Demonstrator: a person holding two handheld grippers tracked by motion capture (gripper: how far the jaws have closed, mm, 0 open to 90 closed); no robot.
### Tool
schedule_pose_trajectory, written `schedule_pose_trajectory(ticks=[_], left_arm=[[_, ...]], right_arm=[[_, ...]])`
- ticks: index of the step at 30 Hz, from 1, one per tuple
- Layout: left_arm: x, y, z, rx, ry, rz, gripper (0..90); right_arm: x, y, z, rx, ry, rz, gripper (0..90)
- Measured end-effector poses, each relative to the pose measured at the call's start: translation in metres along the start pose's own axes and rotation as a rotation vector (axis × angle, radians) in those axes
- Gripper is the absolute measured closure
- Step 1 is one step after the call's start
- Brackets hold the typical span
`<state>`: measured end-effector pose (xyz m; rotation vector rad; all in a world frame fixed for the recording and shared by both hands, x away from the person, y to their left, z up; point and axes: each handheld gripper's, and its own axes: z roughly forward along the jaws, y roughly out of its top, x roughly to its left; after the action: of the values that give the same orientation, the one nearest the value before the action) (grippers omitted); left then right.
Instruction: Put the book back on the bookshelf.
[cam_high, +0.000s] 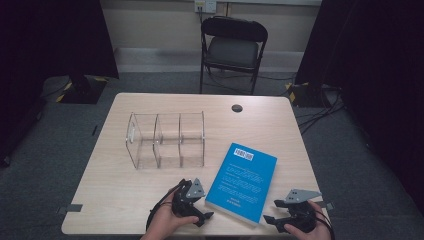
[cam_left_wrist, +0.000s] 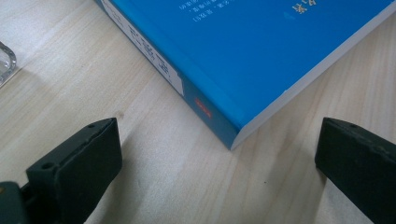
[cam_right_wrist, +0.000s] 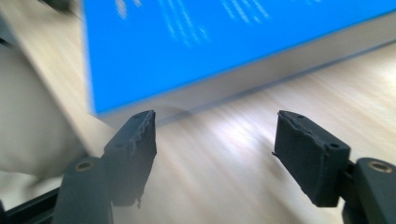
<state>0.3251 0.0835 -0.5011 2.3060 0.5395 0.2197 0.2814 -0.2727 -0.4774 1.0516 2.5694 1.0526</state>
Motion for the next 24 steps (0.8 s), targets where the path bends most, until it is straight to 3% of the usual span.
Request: schedule_pose_trajectory(ticks=[1, 2, 4, 6, 8, 11, 12, 15, 16, 17, 18, 19, 22, 24], left_arm=[[0.0, 0.0, 0.0, 0.0, 0.0, 0.0, 0.2], [-0.001, -0.001, 0.002, -0.03, -0.001, -0.024, 0.2], [-0.001, 0.001, 0.001, -0.004, 0.003, -0.013, 0.2], [-0.001, 0.001, 0.002, -0.016, 0.003, -0.028, 0.2], [-0.001, 0.001, 0.001, -0.006, 0.007, -0.019, 0.3], [-0.001, 0.002, 0.002, -0.008, 0.011, -0.033, 0.3], [-0.003, 0.002, 0.004, -0.03, 0.013, -0.056, 0.3], [-0.002, 0.003, 0.004, -0.021, 0.015, -0.041, 1.3], [-0.001, 0.003, 0.003, -0.028, 0.015, -0.033, 7.3], [0.0, 0.002, 0.002, -0.052, 0.01, -0.027, 7.3], [0.0, 0.002, 0.0, -0.067, -0.005, -0.019, 20.2], [0.0, 0.002, 0.001, -0.071, -0.006, -0.019, 23.8], [0.0, 0.001, -0.002, -0.072, -0.002, -0.02, 29.5], [0.0, 0.001, -0.002, -0.077, -0.014, -0.02, 33.0]], right_arm=[[0.0, 0.0, 0.0, 0.0, 0.0, 0.0, 29.8], [0.0, -0.002, 0.003, 0.009, -0.024, -0.032, 29.8], [0.003, -0.005, 0.011, 0.009, -0.054, -0.1, 27.3], [0.005, -0.002, 0.016, -0.012, -0.035, -0.136, 27.1], [0.005, 0.0, 0.017, -0.006, -0.066, -0.167, 19.2], [0.0, -0.004, 0.019, -0.03, -0.038, -0.126, 17.7], [-0.001, -0.006, 0.02, -0.047, -0.035, -0.116, 15.3], [-0.002, -0.006, 0.021, -0.06, -0.041, -0.124, 12.7], [0.0, -0.005, 0.02, -0.065, -0.06, -0.162, 12.6], [0.0, -0.005, 0.02, -0.065, -0.06, -0.162, 12.6], [0.001, -0.005, 0.02, -0.071, -0.068, -0.184, 12.6], [0.003, -0.005, 0.02, -0.076, -0.081, -0.2, 12.6], [0.008, -0.002, 0.021, -0.081, -0.117, -0.237, 12.6], [0.009, -0.001, 0.021, -0.089, -0.117, -0.242, 12.6]])
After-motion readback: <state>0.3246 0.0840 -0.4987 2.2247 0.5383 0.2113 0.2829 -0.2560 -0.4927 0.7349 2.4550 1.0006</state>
